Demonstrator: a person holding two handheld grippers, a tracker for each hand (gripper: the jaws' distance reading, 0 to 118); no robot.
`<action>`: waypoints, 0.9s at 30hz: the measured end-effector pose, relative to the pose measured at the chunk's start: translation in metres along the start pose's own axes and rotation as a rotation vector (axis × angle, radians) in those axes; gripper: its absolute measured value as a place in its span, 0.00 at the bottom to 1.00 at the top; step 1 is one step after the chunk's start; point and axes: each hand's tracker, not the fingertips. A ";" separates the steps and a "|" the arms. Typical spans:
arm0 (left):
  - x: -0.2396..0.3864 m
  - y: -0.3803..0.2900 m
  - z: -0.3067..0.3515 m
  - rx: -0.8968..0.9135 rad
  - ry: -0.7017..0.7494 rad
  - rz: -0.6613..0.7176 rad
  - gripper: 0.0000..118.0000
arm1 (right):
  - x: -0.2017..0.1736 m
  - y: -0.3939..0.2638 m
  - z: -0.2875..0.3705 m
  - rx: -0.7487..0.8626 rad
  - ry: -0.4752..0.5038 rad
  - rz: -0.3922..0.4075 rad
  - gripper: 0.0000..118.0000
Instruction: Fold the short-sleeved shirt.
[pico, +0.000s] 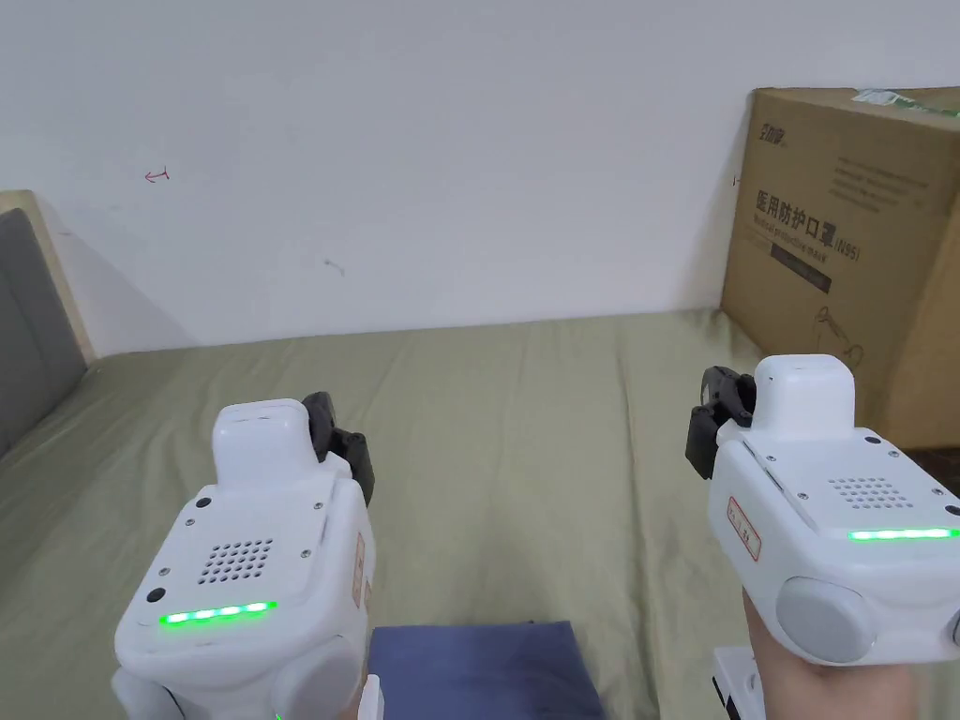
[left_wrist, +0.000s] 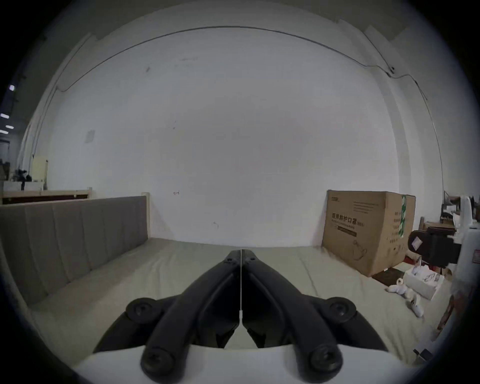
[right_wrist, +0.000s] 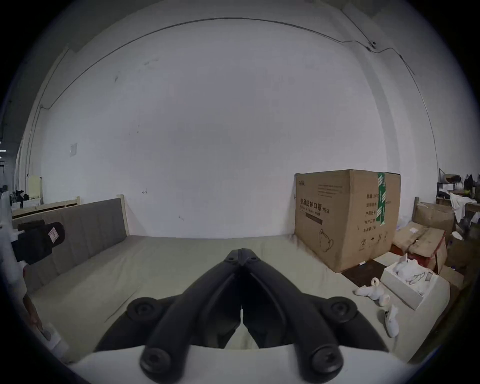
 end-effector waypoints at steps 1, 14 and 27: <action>-0.002 -0.001 -0.001 -0.005 0.001 0.007 0.00 | 0.001 0.000 0.000 0.000 0.005 -0.003 0.00; -0.071 -0.030 0.021 -0.264 -0.049 -0.048 0.00 | 0.004 -0.125 -0.085 -0.878 0.499 -0.374 0.00; -0.166 -0.170 -0.057 -0.846 -0.498 0.732 0.08 | 0.007 -0.235 -0.126 -1.163 0.585 -0.507 0.00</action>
